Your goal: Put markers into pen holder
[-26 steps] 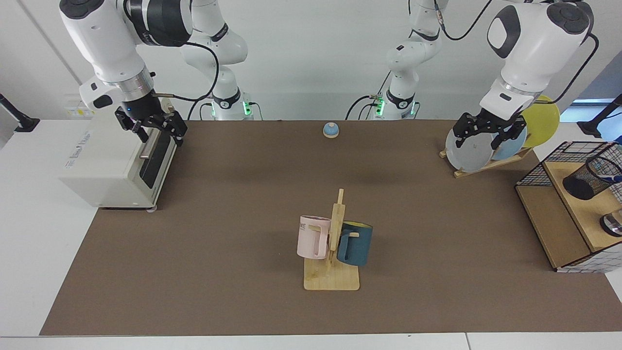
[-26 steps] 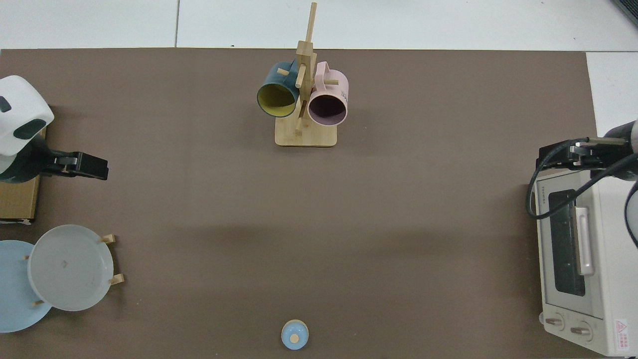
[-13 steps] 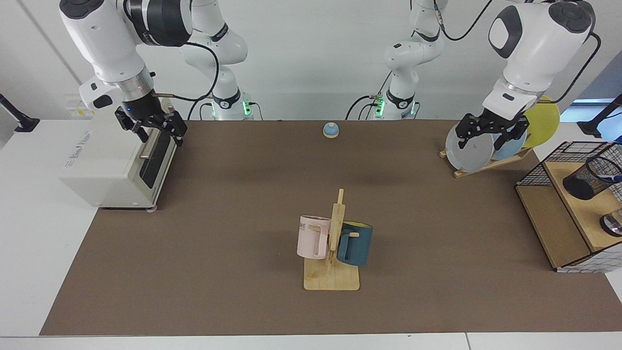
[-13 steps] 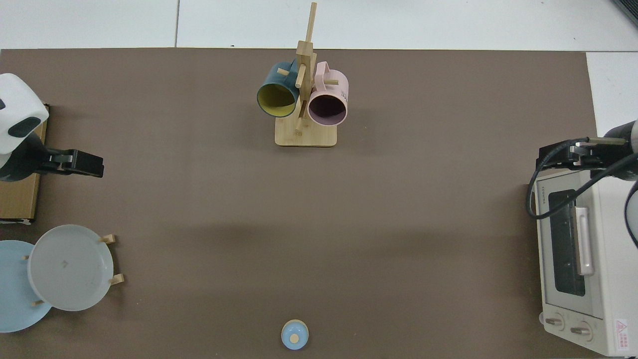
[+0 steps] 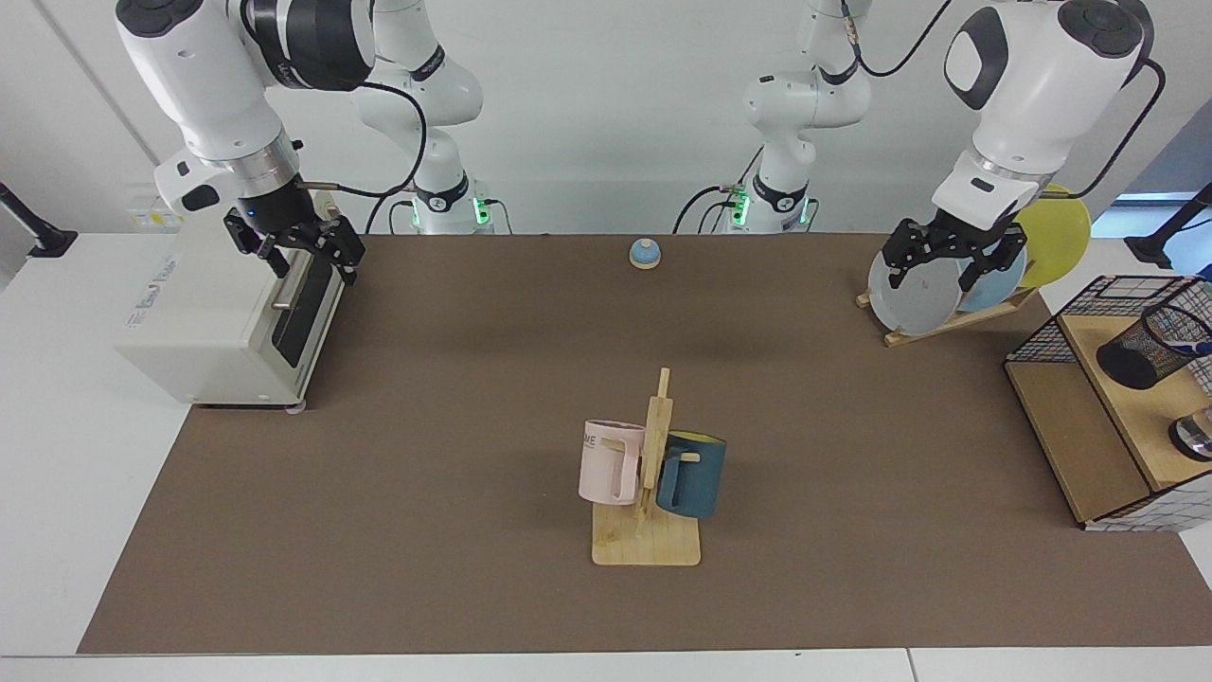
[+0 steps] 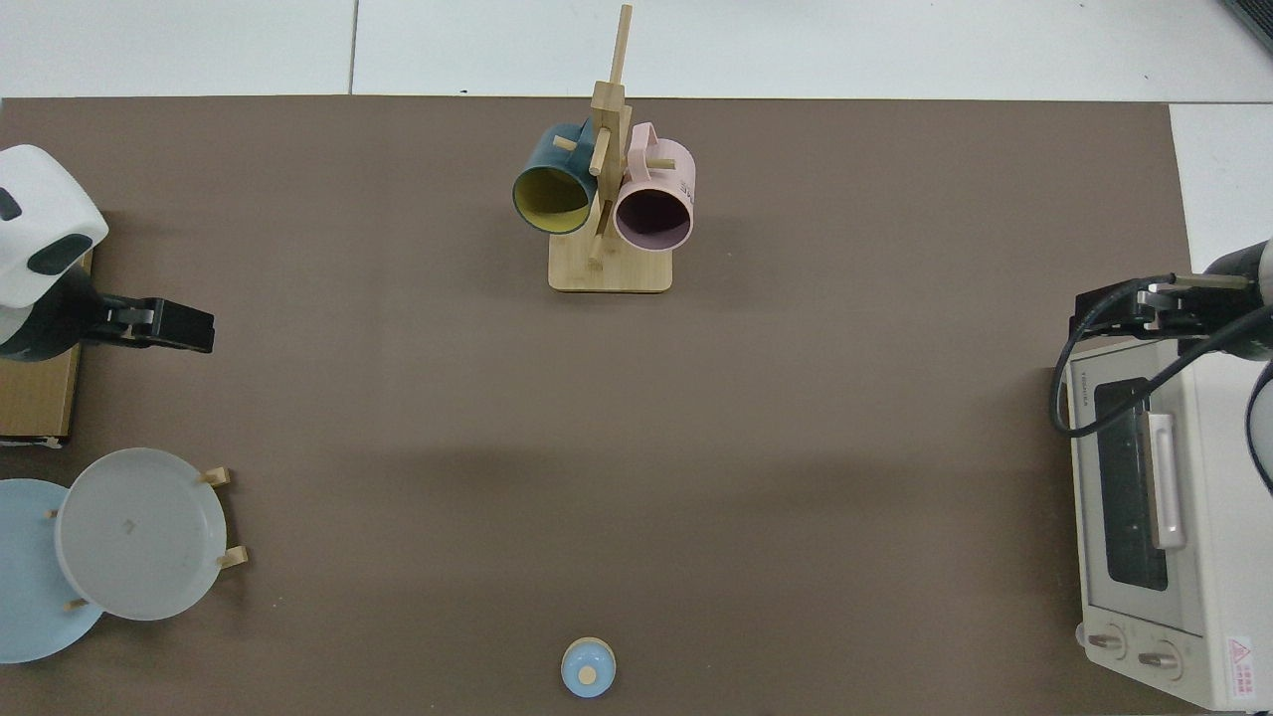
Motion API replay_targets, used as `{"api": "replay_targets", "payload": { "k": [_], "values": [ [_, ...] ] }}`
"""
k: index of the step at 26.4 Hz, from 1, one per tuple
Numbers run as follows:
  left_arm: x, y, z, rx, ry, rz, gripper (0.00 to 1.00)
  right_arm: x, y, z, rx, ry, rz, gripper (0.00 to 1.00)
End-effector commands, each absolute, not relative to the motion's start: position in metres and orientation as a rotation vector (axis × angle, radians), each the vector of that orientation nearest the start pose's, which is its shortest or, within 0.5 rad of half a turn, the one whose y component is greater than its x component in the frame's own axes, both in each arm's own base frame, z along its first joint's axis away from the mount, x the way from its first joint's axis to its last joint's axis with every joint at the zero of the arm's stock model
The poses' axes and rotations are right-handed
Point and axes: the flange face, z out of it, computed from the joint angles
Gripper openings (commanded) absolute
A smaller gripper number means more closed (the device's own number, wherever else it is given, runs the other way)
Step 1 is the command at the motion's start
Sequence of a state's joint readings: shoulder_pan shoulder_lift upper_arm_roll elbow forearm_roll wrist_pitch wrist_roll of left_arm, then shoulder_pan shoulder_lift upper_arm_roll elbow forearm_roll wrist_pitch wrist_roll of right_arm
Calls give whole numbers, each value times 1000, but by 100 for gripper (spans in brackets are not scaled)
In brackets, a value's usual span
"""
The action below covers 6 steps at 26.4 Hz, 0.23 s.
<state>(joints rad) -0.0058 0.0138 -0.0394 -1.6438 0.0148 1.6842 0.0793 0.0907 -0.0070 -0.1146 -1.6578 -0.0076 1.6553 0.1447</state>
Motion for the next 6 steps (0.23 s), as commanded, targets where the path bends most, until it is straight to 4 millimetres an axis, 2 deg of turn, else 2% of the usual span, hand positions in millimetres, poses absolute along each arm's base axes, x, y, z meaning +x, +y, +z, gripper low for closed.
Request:
{"api": "replay_targets", "payload": {
  "k": [1, 6],
  "values": [
    [566, -22, 596, -3115, 195, -83, 100, 556, -15, 598, -3140, 233, -37, 100],
    [565, -23, 595, -3115, 199, -69, 100, 556, -15, 598, -3140, 233, -37, 100]
  ]
}}
